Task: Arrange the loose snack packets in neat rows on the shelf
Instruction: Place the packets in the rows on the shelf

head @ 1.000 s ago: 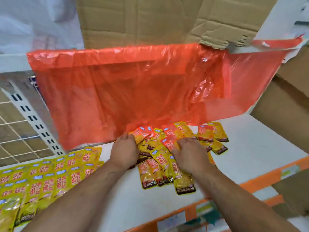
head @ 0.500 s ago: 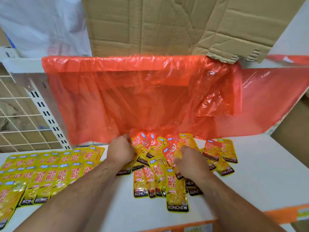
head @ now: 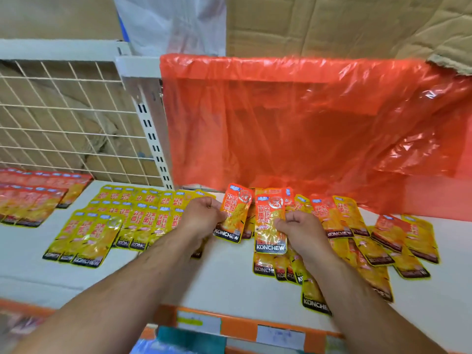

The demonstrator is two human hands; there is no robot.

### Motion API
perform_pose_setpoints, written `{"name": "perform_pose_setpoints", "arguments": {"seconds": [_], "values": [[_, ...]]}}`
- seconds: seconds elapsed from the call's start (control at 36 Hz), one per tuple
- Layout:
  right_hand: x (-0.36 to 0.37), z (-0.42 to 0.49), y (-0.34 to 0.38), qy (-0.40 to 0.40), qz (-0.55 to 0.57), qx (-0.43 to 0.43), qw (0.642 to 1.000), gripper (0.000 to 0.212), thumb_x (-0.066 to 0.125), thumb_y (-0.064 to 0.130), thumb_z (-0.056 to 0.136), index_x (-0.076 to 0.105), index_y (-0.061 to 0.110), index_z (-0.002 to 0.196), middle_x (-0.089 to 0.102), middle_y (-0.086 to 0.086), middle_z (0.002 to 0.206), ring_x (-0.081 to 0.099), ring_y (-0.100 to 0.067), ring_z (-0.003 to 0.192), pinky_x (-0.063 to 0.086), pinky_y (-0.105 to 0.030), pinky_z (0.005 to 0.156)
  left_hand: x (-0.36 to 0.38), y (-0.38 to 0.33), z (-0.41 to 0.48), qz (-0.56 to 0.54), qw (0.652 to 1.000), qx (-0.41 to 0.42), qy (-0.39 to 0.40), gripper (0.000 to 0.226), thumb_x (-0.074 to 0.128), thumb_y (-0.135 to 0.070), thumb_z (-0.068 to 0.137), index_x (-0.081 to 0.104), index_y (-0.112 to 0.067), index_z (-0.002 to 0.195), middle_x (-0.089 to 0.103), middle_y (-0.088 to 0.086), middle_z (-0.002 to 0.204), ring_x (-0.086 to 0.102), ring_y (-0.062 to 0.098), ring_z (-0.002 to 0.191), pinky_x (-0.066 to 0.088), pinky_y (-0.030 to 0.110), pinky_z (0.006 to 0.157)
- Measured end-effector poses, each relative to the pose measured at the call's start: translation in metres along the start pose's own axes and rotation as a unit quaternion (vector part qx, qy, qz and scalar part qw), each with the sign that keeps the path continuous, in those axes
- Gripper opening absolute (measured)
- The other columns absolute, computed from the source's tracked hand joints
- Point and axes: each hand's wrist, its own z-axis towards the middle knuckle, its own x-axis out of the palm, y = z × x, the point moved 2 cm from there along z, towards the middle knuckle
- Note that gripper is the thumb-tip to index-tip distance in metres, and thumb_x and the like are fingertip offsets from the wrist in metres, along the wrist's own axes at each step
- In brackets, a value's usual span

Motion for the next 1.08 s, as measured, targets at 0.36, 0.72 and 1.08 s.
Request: {"name": "perform_pose_setpoints", "arguments": {"seconds": [0.36, 0.72, 1.08], "values": [[0.109, -0.014, 0.031, 0.052, 0.040, -0.021, 0.998, 0.034, 0.076, 0.017, 0.084, 0.050, 0.012, 0.062, 0.044, 0.000, 0.054, 0.037, -0.014, 0.052, 0.027, -0.029, 0.058, -0.102, 0.028, -0.011, -0.057, 0.998, -0.018, 0.001, 0.019, 0.074, 0.001, 0.079, 0.060, -0.012, 0.076, 0.055, 0.001, 0.061, 0.040, 0.006, 0.034, 0.031, 0.013, 0.039], [0.286, -0.049, 0.073, 0.053, 0.010, -0.012, 0.998, 0.024, 0.076, 0.010, 0.083, 0.054, 0.006, 0.073, 0.042, -0.010, 0.064, 0.033, -0.013, 0.050, 0.025, -0.024, 0.044, -0.270, 0.080, 0.013, -0.047, 0.999, 0.012, 0.009, 0.026, 0.076, -0.001, 0.076, 0.058, -0.019, 0.070, 0.054, -0.006, 0.059, 0.045, 0.007, 0.049, 0.034, 0.019, 0.049], [0.425, -0.060, 0.116, 0.147, 0.012, -0.027, 0.989, 0.038, 0.073, 0.008, 0.086, 0.045, 0.017, 0.063, 0.036, 0.011, 0.042, 0.027, -0.003, 0.034, 0.019, -0.018, 0.036, -0.401, 0.124, 0.021, -0.076, 0.993, -0.025, -0.083, 0.025, 0.074, -0.003, 0.080, 0.057, -0.019, 0.072, 0.058, 0.000, 0.083, 0.053, 0.011, 0.073, 0.041, 0.024, 0.069]]}}
